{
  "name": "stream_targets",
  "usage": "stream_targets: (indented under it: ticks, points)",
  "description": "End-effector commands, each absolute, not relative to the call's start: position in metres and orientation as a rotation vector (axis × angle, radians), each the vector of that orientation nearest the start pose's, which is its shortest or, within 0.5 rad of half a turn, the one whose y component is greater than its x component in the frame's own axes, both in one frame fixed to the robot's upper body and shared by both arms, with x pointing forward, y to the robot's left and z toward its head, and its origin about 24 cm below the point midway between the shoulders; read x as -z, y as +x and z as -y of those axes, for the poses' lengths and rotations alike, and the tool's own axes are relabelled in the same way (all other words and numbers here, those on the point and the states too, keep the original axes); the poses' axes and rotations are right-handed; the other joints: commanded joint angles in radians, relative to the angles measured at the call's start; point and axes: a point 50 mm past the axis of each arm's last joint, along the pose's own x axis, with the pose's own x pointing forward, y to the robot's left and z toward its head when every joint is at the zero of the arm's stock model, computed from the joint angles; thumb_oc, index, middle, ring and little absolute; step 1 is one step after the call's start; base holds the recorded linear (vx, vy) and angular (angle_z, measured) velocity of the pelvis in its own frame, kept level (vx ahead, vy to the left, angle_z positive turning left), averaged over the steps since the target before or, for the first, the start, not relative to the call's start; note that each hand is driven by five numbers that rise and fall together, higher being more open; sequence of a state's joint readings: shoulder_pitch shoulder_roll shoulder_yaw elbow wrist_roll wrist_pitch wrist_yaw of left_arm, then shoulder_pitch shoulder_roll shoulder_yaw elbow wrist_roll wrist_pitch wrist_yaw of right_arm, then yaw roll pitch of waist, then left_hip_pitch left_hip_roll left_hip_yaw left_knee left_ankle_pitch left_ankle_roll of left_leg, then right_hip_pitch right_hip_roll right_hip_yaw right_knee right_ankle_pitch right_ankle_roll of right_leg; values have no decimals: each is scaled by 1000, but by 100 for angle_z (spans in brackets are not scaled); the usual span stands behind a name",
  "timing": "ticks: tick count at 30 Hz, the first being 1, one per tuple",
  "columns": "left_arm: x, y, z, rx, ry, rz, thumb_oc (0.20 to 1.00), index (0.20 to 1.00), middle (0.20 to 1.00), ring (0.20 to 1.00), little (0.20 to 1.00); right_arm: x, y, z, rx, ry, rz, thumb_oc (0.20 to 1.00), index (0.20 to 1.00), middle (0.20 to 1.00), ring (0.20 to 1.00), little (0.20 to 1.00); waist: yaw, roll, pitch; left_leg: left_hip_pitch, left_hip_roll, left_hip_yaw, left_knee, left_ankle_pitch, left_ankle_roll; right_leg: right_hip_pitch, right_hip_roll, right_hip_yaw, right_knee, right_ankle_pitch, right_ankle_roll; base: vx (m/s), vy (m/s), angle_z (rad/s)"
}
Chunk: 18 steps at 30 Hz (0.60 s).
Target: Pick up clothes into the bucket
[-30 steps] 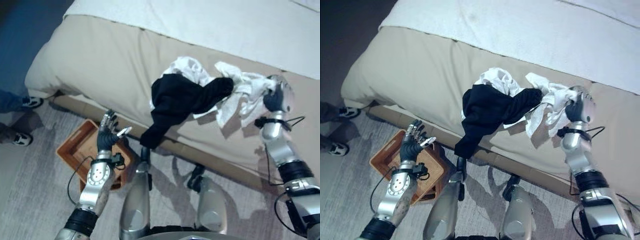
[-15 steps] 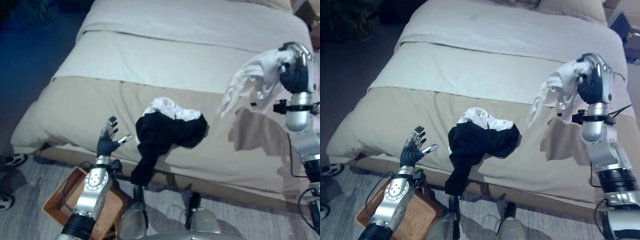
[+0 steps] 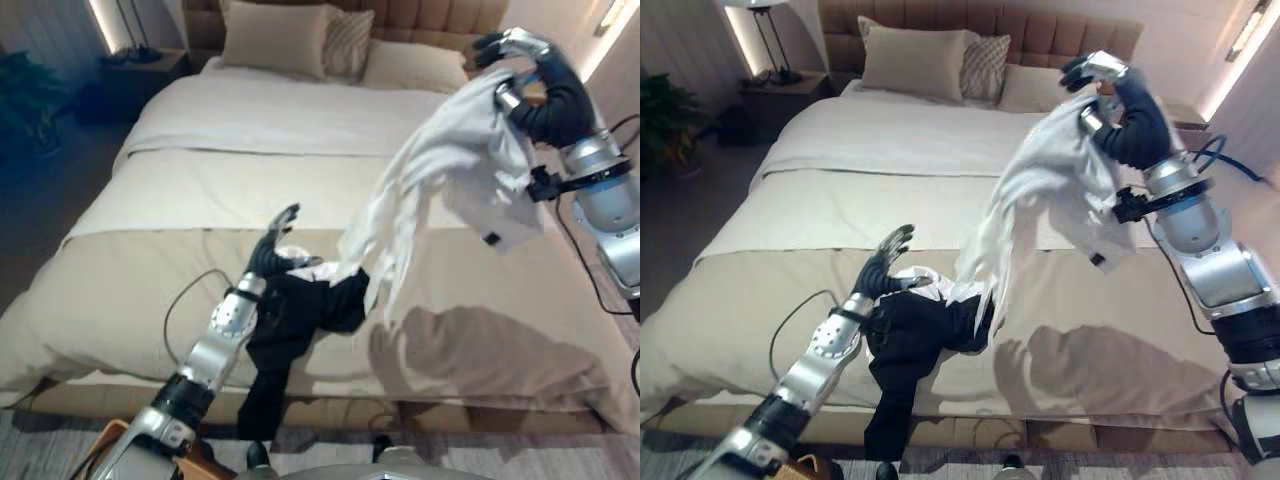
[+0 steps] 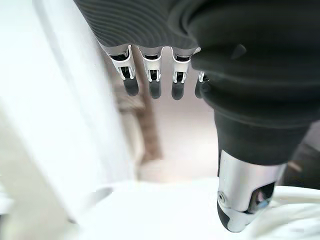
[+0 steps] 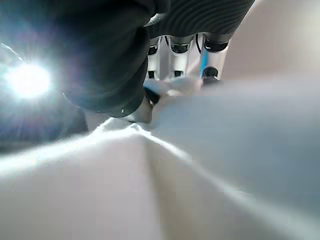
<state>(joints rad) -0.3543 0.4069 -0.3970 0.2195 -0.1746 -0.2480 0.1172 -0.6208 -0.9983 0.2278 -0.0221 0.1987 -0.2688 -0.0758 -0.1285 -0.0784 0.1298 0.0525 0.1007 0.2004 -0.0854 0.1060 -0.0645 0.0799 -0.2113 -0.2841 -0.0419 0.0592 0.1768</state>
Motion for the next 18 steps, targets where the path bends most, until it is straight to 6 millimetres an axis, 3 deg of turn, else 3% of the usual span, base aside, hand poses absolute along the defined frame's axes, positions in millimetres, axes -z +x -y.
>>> stream_targets:
  ticks: [1, 4, 10, 16, 18]
  points:
    - [-132, 316, -116, 325, 209, 437, 1000, 1000, 1000, 1000, 1000, -287, 290, 192, -271, -743, 862, 200, 200, 200, 200, 200, 15, -25, -34, 16, 36, -5, 77, -93, -28, -35, -44, -4, 36, 54, 49, 12, -14, -8]
    - [-147, 321, -107, 335, 144, 469, 1000, 1000, 1000, 1000, 1000, -266, 291, 189, -344, -774, 769, 200, 200, 200, 200, 200, 13, -19, -38, 23, 35, -4, 78, -92, -28, -26, -41, -7, 34, 54, 49, 3, -3, -1]
    - [-148, 325, -102, 312, 99, 462, 1000, 1000, 1000, 1000, 1000, -241, 295, 186, -412, -781, 664, 200, 200, 200, 200, 200, 20, -15, -35, 27, 36, -7, 80, -93, -28, -16, -41, -12, 28, 56, 49, 0, 0, 0]
    - [-138, 324, -87, 445, -119, 351, 1000, 1000, 1000, 1000, 1000, -225, 298, 173, -495, -741, 616, 200, 200, 200, 200, 200, 21, -12, -32, 28, 35, -14, 83, -92, -26, -7, -42, -17, 28, 56, 48, 0, 0, 0]
    - [-122, 322, -79, 543, -298, 221, 1000, 1000, 1000, 1000, 1000, -222, 299, 164, -529, -704, 619, 200, 200, 200, 200, 200, 17, -7, -36, 29, 34, -12, 83, -91, -25, -7, -42, -17, 29, 56, 48, 0, 0, 0]
